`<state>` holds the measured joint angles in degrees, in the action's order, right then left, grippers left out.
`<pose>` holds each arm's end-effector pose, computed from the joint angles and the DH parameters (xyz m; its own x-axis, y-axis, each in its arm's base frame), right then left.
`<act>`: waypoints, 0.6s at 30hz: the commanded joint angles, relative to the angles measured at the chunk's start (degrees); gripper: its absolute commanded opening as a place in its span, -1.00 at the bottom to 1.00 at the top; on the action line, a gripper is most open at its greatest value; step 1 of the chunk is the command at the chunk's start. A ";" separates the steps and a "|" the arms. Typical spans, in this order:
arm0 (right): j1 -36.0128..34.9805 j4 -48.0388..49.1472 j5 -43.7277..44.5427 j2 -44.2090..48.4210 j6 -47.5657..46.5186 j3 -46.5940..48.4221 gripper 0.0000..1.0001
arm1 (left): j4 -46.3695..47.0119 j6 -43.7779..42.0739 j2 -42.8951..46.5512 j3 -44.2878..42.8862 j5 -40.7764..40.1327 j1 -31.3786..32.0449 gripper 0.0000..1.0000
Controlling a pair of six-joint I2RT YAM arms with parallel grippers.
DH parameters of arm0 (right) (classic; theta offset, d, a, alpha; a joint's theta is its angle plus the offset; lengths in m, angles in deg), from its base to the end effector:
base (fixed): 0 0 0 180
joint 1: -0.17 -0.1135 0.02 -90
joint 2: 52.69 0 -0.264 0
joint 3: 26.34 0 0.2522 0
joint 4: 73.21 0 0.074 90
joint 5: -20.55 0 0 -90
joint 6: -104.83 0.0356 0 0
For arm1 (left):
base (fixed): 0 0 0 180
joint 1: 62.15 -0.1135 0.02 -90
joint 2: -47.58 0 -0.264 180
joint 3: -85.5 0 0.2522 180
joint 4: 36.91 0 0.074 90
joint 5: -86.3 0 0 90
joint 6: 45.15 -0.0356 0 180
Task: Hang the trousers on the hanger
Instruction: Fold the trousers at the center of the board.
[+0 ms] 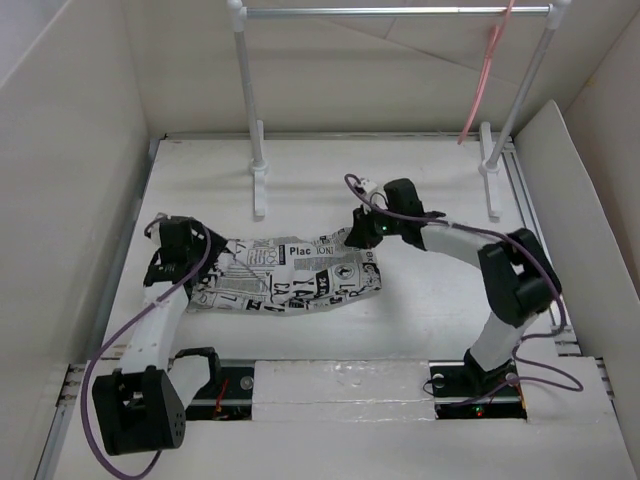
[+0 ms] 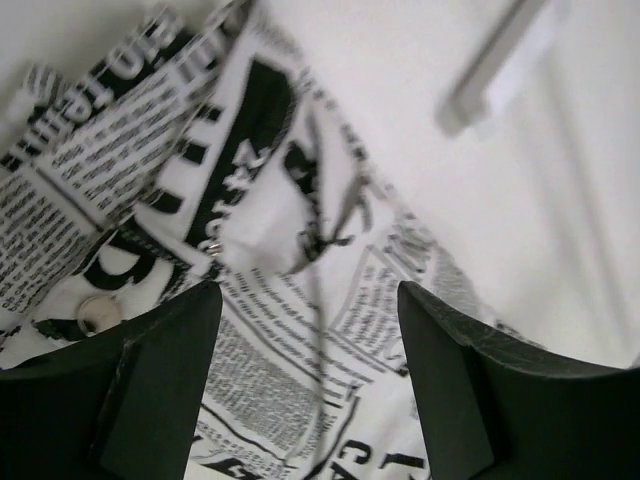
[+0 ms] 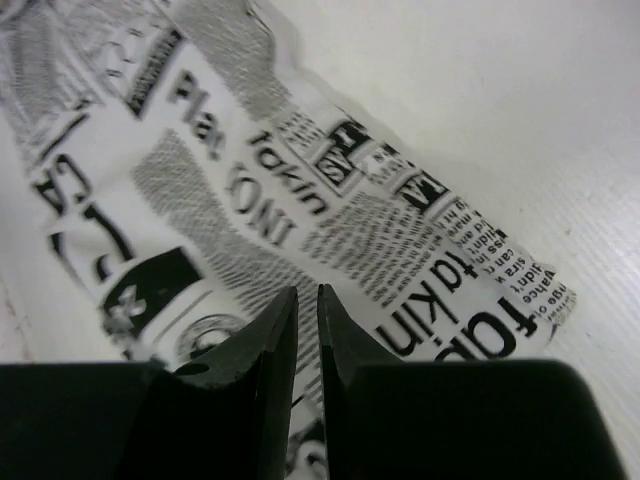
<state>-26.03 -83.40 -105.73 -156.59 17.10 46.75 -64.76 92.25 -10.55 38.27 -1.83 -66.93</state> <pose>0.3294 0.1856 0.1732 -0.6182 -0.2686 -0.7387 -0.7327 0.5372 0.4178 0.2131 0.0167 0.2214 -0.3796 -0.7700 -0.5129 -0.4983 0.6372 -0.5879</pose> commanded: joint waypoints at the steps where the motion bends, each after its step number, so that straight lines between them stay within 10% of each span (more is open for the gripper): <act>1: -1.58 -7.25 4.53 13.15 -5.95 2.64 -0.61 | -1.12 -2.83 4.95 -6.51 -1.16 2.04 0.35; 5: -1.58 -6.66 4.37 19.69 -6.13 -6.57 -0.63 | -0.94 -5.64 5.75 -9.94 2.87 2.05 0.21; 10: -0.96 -5.25 4.63 19.18 -8.24 -17.65 -0.99 | 1.96 -9.51 1.81 -12.57 6.56 2.05 -0.94; 18: 0.36 -8.66 4.63 17.47 -9.20 -14.78 -1.00 | -4.01 -14.26 -13.66 -35.21 -10.02 20.31 -1.00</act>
<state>-26.05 -90.13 -101.25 -142.77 9.64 28.70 -67.21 81.10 -22.44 12.54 -4.04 -52.79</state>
